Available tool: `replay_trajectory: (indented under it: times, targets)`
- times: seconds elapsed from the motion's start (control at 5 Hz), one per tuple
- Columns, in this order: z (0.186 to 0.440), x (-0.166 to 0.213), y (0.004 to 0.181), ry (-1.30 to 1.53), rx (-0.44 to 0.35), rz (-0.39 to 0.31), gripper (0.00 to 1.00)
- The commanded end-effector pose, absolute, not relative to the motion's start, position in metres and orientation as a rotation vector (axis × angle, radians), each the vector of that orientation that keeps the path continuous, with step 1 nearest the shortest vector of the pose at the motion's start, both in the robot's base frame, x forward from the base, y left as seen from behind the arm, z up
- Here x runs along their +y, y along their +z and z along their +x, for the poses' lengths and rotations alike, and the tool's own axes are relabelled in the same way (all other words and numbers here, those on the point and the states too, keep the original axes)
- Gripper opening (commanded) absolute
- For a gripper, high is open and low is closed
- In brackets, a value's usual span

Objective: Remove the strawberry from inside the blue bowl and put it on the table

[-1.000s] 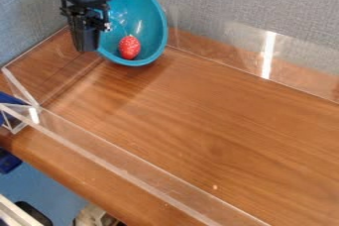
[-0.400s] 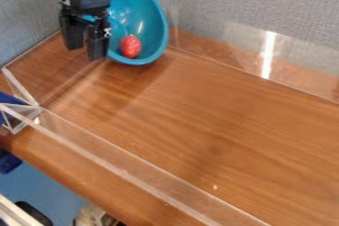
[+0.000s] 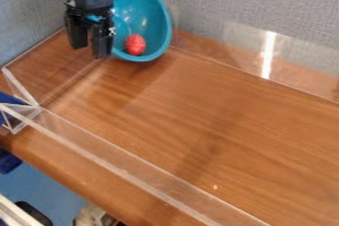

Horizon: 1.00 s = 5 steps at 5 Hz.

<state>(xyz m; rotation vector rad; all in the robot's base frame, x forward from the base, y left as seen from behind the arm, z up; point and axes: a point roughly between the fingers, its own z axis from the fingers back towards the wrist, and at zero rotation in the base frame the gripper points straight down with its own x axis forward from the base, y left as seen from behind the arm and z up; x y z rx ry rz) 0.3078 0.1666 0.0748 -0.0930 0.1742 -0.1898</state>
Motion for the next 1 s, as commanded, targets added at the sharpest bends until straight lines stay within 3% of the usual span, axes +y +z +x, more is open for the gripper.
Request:
replay_trajectory:
  times: [0.0,0.8]
  targets:
    - [0.317,0.172,0.09,-0.187,0.117,-0.058,1.0]
    - [0.33,0.173,0.069,-0.182,0.114,-0.058,1.0]
